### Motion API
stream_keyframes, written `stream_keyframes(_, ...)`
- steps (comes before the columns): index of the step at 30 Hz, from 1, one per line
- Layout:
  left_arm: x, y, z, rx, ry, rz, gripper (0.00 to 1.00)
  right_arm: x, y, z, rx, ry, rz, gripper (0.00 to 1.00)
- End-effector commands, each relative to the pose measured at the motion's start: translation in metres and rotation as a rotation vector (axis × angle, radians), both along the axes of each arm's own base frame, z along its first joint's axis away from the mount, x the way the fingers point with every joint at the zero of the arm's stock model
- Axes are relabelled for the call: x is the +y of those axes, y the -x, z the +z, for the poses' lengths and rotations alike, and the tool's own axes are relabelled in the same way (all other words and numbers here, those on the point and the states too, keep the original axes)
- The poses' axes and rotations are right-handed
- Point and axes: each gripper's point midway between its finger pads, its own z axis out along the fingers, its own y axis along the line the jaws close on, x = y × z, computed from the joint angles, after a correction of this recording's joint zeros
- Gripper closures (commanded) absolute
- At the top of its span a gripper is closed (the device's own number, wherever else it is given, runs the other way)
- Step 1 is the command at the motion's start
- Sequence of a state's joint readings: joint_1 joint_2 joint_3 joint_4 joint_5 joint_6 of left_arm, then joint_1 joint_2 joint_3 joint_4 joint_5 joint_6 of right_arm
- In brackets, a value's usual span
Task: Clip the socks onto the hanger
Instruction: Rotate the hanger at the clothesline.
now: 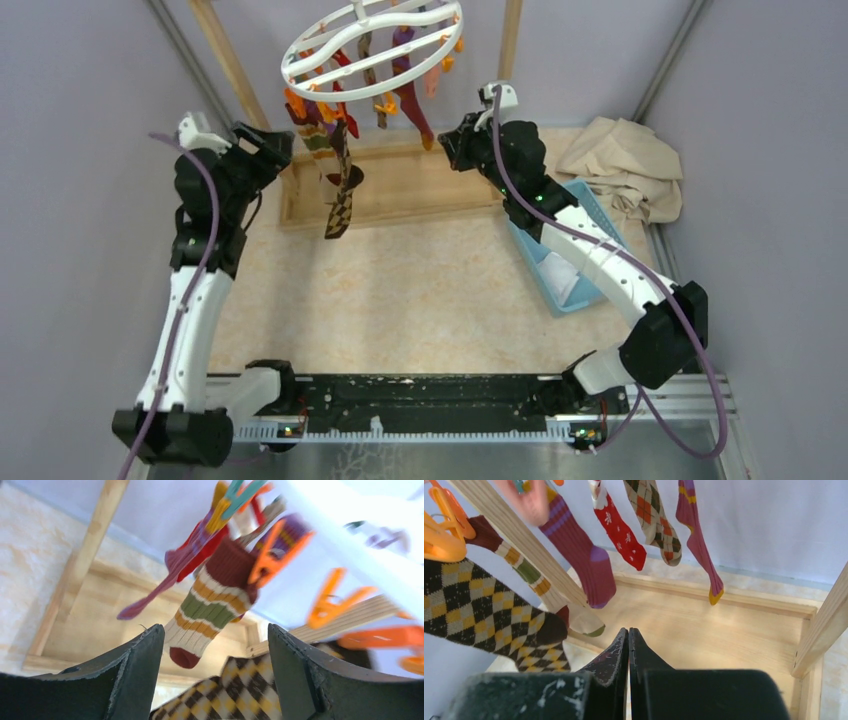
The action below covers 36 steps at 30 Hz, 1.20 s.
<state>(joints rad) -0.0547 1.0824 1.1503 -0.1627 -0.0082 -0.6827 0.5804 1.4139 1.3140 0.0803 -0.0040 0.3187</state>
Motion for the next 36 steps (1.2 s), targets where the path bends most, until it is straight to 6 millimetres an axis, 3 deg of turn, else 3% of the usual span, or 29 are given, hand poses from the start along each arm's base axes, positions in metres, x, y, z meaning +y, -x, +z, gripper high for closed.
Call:
stream_keyframes(1, 0.013, 0.044, 0.046, -0.140, -0.036, 0.055, 0.20, 0.004, 0.002, 0.015, -0.039, -0.038, 0.017, 1.00)
stream_keyframes(5, -0.013, 0.066, 0.073, -0.253, -0.011, -0.097, 0.21, -0.001, 0.006, 0.016, -0.050, -0.047, 0.004, 0.88)
stream_keyframes(10, -0.062, 0.068, 0.083, -0.313, 0.069, -0.350, 0.20, -0.005, 0.011, 0.011, -0.044, -0.049, 0.003, 0.78)
stream_keyframes(12, -0.078, 0.062, 0.082, -0.318, 0.076, -0.407, 0.19, -0.007, 0.015, 0.006, -0.037, -0.045, 0.003, 0.76)
stream_keyframes(20, -0.175, 0.054, 0.070, -0.292, 0.106, -0.630, 0.19, -0.021, 0.026, -0.009, -0.018, -0.035, -0.029, 0.74)
stream_keyframes(23, -0.196, 0.051, 0.065, -0.275, 0.100, -0.658, 0.19, -0.025, 0.028, -0.013, -0.015, -0.031, -0.042, 0.74)
stream_keyframes(29, -0.196, 0.027, 0.048, -0.219, 0.060, -0.572, 0.19, -0.034, 0.031, -0.018, -0.013, -0.011, -0.070, 0.74)
stream_keyframes(36, -0.148, -0.025, -0.004, -0.022, -0.118, -0.221, 0.19, -0.038, 0.033, -0.016, -0.019, -0.010, -0.075, 0.74)
